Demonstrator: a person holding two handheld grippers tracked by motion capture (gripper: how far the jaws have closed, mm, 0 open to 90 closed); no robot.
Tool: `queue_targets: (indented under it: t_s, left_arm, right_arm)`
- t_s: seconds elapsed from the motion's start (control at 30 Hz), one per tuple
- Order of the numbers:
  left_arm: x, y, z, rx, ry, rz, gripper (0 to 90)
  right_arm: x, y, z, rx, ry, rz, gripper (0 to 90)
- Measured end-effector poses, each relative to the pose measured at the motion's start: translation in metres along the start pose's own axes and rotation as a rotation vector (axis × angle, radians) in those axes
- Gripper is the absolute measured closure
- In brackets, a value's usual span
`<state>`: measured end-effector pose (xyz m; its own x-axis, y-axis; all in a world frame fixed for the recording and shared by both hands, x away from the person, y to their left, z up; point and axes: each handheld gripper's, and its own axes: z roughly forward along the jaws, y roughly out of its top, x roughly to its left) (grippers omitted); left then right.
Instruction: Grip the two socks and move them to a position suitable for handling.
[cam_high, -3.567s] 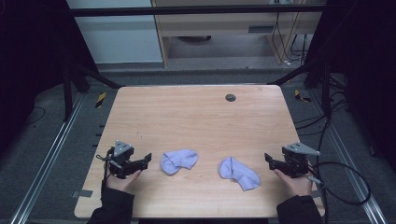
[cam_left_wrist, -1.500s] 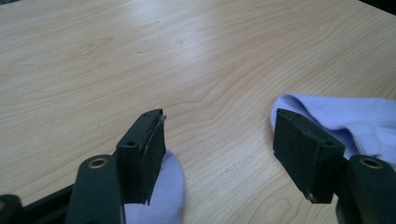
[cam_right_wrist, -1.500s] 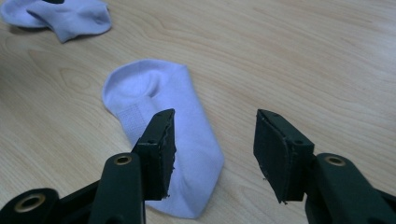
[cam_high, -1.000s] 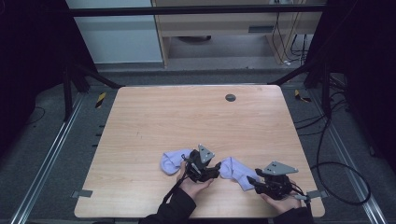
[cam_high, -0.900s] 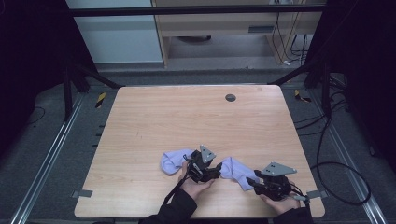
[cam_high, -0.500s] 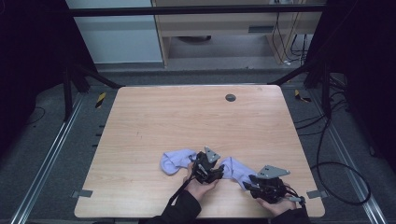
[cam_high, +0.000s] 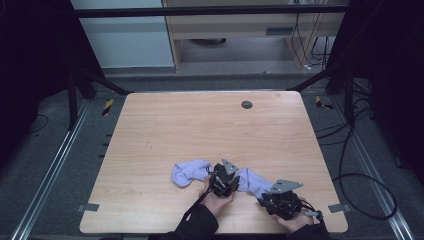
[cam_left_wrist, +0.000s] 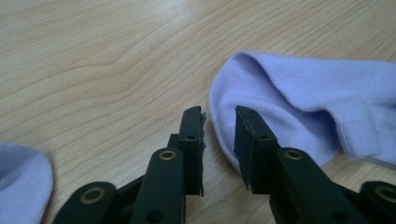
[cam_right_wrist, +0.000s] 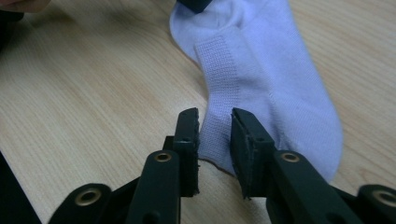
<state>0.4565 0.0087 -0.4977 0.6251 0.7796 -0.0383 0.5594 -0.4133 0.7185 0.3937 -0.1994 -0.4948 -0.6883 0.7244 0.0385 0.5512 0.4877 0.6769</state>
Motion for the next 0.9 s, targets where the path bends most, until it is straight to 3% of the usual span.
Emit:
queue_targets:
  t_s: [0.2, 0.33, 0.47, 0.67, 0.9]
  left_arm:
    - [-0.001, 0.000, 0.000, 0.000, -0.017, -0.004, 85.8]
    - [-0.001, 0.000, 0.000, -0.001, -0.023, -0.009, 88.0]
    - [-0.001, 0.000, 0.000, -0.008, -0.028, -0.007, 88.3]
    - [-0.001, 0.000, 0.000, -0.005, -0.032, 0.008, 88.4]
    - [-0.001, 0.000, 0.000, -0.005, -0.036, 0.016, 88.4]
  right_arm:
    - [-0.001, 0.000, 0.000, 0.008, -0.007, 0.009, 82.6]
    - [-0.001, 0.001, 0.000, 0.007, -0.015, 0.015, 84.1]
    - [-0.002, 0.004, -0.008, -0.053, -0.006, 0.041, 84.1]
    - [-0.012, 0.010, -0.024, -0.178, -0.054, 0.096, 84.1]
    - [-0.029, 0.017, -0.025, -0.220, -0.116, 0.169, 83.9]
